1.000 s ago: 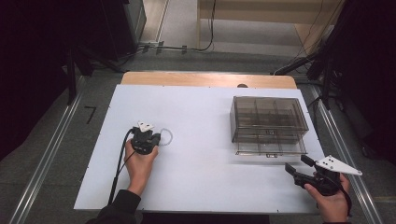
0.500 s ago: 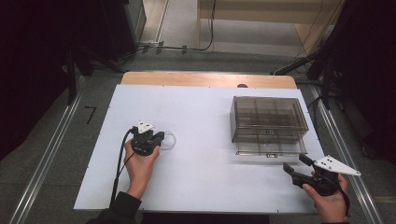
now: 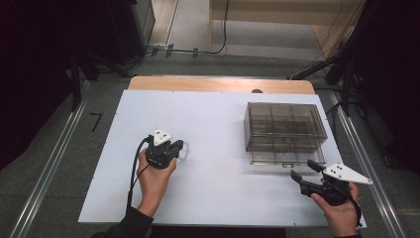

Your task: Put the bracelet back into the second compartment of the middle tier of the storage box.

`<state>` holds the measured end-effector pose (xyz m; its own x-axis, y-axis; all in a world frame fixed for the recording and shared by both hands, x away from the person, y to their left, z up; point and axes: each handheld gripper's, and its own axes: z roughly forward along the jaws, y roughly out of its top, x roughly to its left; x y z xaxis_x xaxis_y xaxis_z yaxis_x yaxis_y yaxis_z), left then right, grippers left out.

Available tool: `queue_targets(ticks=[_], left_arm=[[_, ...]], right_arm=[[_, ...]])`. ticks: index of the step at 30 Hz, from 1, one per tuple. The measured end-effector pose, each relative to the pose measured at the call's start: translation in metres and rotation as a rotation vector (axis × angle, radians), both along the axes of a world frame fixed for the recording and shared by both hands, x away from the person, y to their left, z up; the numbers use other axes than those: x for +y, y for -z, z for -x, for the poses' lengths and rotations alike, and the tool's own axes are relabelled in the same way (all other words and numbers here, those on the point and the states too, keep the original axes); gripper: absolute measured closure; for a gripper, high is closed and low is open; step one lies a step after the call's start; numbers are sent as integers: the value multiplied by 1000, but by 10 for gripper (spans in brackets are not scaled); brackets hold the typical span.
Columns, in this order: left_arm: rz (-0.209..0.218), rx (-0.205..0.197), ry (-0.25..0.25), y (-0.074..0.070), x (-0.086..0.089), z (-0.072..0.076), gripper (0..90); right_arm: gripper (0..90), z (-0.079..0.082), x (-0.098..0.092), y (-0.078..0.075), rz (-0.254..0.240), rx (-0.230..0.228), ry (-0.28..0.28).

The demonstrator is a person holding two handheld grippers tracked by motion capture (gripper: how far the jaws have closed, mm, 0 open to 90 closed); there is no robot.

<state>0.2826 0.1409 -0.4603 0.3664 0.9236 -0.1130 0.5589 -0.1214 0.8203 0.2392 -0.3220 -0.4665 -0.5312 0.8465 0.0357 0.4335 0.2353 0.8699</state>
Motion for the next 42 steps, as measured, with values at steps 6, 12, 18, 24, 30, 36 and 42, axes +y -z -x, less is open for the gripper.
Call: queue_targets(ticks=[6, 12, 18, 24, 30, 36, 42], left_arm=[[5, 1, 23, -3, -6, 2, 878], [3, -3, 45, -5, -13, 4, 878], [6, -3, 76, -7, -21, 7, 878], [5, -2, 103, -9, -28, 9, 877], [3, -1, 129, -11, -36, 13, 877], [-8, -2, 149, -12, -46, 14, 877], [-7, -3, 160, -12, -53, 16, 877]], right_arm=[[246, -2, 10, -3, 2, -7, -21], [265, -4, 22, -6, 4, -17, -44], [269, -6, 37, -9, 6, -34, -78], [288, -10, 56, -10, 21, -45, -116], [311, -15, 76, -12, 32, -46, -149], [330, -21, 94, -14, 44, -39, -168], [358, -25, 107, -13, 58, -33, -187]])
